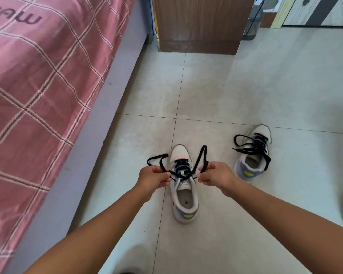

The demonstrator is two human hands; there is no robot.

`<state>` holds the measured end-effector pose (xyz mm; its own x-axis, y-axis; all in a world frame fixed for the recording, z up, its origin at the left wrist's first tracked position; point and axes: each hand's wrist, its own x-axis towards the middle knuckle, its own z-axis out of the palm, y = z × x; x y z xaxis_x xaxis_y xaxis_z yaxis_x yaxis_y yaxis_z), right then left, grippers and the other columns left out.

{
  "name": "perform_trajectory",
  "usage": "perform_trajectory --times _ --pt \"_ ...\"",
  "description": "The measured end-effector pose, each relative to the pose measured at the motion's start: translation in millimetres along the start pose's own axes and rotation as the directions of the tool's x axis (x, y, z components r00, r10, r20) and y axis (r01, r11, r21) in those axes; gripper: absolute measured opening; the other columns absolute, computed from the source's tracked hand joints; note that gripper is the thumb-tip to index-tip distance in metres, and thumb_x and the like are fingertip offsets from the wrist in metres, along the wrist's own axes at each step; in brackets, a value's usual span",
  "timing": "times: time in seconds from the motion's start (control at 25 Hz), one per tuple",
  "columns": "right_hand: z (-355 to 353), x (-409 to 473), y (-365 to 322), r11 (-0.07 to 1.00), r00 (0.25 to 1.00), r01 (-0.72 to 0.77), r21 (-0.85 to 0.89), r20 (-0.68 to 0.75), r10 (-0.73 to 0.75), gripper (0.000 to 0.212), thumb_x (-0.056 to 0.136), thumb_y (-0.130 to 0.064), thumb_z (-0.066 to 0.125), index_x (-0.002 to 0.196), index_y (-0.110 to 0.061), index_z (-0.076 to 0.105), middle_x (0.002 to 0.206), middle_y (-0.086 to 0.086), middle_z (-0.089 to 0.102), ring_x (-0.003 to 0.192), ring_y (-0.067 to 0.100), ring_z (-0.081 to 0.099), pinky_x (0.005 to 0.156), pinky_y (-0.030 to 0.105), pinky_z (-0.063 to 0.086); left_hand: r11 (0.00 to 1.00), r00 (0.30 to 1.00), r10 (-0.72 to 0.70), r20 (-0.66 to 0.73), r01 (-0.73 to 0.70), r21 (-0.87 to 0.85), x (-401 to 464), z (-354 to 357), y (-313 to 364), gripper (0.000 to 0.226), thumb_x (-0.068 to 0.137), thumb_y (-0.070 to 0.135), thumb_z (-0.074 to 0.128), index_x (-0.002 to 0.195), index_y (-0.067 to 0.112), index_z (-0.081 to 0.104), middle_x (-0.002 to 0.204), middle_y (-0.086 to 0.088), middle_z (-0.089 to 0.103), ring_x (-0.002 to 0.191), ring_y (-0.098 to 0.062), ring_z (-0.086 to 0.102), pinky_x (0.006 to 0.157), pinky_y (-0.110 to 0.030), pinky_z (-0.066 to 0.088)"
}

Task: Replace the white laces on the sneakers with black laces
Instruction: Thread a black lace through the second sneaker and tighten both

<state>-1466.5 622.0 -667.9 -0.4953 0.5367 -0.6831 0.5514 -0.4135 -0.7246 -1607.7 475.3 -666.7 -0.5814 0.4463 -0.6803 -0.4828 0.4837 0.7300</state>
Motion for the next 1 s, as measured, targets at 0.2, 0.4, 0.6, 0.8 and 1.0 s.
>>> perform_trajectory --times 0.2,0.4,0.6,0.8,1.0 --pt "-6.7 -0.1 -2.5 0.998 0.997 0.034 -0.057 0.077 -0.03 0.019 0.076 0.01 0.069 0.088 -0.003 0.061 0.073 0.011 0.066 0.063 0.017 0.064 0.057 0.019 0.054 1.0 0.999 0.021 0.039 -0.022 0.02 1.4 -4.3 -3.6 0.009 0.084 -0.006 0.063 0.088 0.002 0.063 0.079 -0.011 0.065 0.067 -0.019 0.065 0.061 -0.023 0.057" --pt "-3.6 2.1 0.0 0.982 0.995 0.096 -0.162 0.043 -0.09 0.017 0.076 0.01 0.07 0.078 -0.004 0.06 0.069 0.011 0.065 0.059 0.016 0.063 0.056 0.019 0.052 0.997 0.996 0.052 0.069 -0.055 0.048 0.3 1.9 -6.7 0.009 0.085 -0.008 0.062 0.086 0.002 0.062 0.077 -0.011 0.064 0.066 -0.02 0.065 0.058 -0.021 0.055" --pt "-1.9 2.1 0.9 0.981 0.993 0.119 -0.15 0.034 -0.115 0.016 0.074 0.009 0.072 0.081 -0.001 0.06 0.069 0.012 0.065 0.056 0.014 0.064 0.058 0.021 0.054 0.975 0.988 0.113 0.108 -0.131 0.181 -1.1 5.5 -6.6 0.013 0.084 -0.006 0.063 0.081 0.006 0.063 0.074 -0.01 0.064 0.064 -0.017 0.063 0.058 -0.02 0.055" --pt "3.4 -3.7 3.6 0.997 0.997 0.062 0.042 -0.041 -0.06 0.017 0.075 0.01 0.07 0.078 -0.003 0.06 0.068 0.009 0.064 0.056 0.015 0.062 0.055 0.018 0.054 0.89 0.974 0.213 0.073 -0.225 0.397 -2.6 9.2 -18.8 0.006 0.084 0.008 0.067 0.08 0.011 0.063 0.078 -0.006 0.066 0.07 -0.016 0.06 0.066 -0.029 0.053" --pt "8.6 -8.0 11.4 0.991 0.987 0.127 -0.04 -0.092 -0.13 0.012 0.076 0.005 0.072 0.078 -0.002 0.063 0.071 0.011 0.065 0.063 0.018 0.06 0.061 0.022 0.052 0.705 0.897 0.441 0.031 -0.368 0.606 -21.3 21.4 -38.1 0.021 0.091 0.022 0.059 0.08 0.005 0.056 0.08 -0.004 0.054 0.073 -0.016 0.052 0.064 -0.017 0.04"
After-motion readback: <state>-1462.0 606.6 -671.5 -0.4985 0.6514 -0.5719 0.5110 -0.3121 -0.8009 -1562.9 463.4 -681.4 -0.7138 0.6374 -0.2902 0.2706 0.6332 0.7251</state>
